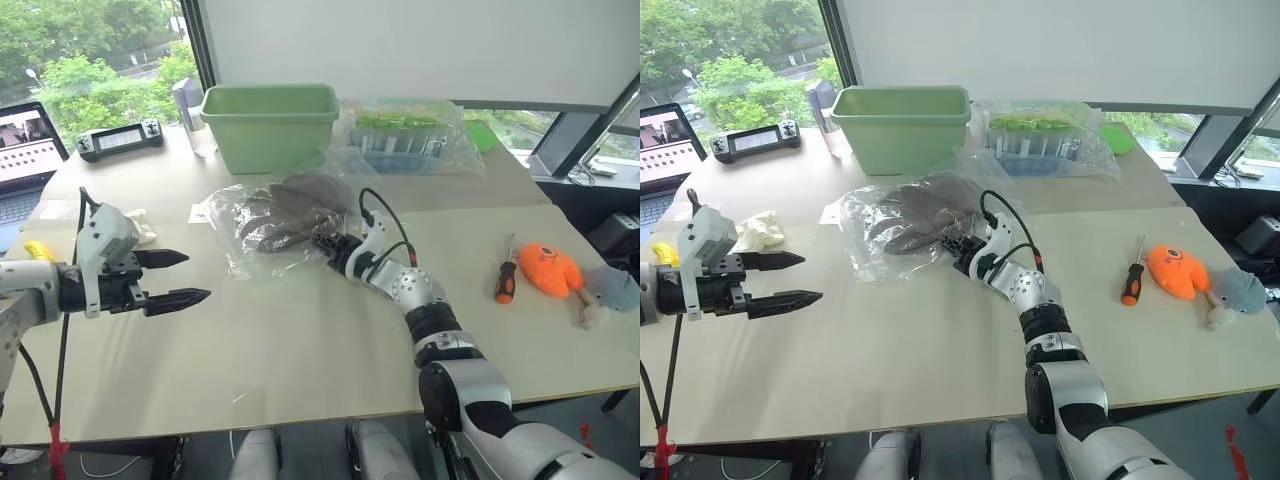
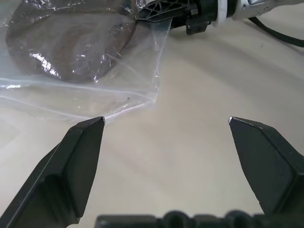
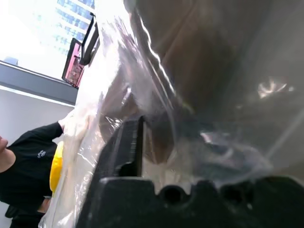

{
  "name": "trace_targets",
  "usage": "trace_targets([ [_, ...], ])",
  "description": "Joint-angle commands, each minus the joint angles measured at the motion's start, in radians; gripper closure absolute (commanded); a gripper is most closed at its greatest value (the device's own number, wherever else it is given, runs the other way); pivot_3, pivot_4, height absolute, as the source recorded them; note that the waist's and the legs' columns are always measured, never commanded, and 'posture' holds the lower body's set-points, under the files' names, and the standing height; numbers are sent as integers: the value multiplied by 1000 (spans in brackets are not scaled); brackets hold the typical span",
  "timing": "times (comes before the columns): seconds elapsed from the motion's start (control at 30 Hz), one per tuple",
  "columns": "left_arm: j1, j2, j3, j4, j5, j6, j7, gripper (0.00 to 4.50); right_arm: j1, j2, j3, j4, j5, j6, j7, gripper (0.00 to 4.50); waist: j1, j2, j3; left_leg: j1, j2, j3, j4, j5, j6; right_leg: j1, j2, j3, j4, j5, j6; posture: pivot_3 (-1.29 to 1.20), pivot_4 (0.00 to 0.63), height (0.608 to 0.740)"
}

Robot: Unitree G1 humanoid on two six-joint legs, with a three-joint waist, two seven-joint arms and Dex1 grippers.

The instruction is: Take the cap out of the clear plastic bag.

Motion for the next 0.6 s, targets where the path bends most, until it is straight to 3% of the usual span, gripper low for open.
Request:
trace_targets([
  [0.03, -19, 19, 3, 29, 15, -65, -17, 0, 30, -31, 10, -95, -37, 58, 52, 4406, 1, 0, 0, 0, 0, 0, 0, 0, 0, 0, 0, 0, 0, 0, 0, 0, 150, 737],
  [0.13, -36, 22, -20, 61, 23, -99, -35, 0, 78, -65, 69, -238, -41, 164, 129, 4483, 5, 0, 0, -2, 0, 0, -1, 0, 0, -2, 0, -1, 0, 0, -1, 0, 150, 737],
  [0.23, -49, 22, -43, 90, 20, -127, -72, 0, 171, -219, 212, -547, -28, 308, 300, 4483, 10, 1, 0, -6, 0, 0, -3, 0, 0, -6, 0, -2, 1, -1, 0, 0, 150, 737],
  [0.33, -58, 22, -69, 120, 33, -155, -95, 0, 214, -387, 302, -710, -65, 332, 439, 4483, 16, 1, 1, -17, 0, 0, -2, 0, 0, -18, 0, -1, 3, 1, 5, 0, 150, 737],
  [0.43, -77, 16, -96, 148, 46, -179, -107, 0, 209, -537, 399, -695, -212, 226, 551, 4483, 13, 1, 1, -17, 1, 1, -2, 0, 0, -19, 1, -1, 4, 1, 4, 0, 150, 737],
  [0.5, -90, 10, -115, 160, 49, -192, -117, 0, 193, -607, 447, -613, -338, 22, 651, 4483, 15, 1, 1, -16, 2, 1, -2, 0, -1, -18, 2, -2, 4, 1, 4, 0, 150, 737],
  [0.6, -111, 5, -146, 176, 54, -204, -126, 0, 121, -603, 452, -418, -438, -168, 698, 4483, 15, 1, 1, -15, 2, 2, 0, 0, -1, -17, 1, -2, 4, -3, -2, 0, 150, 737],
])
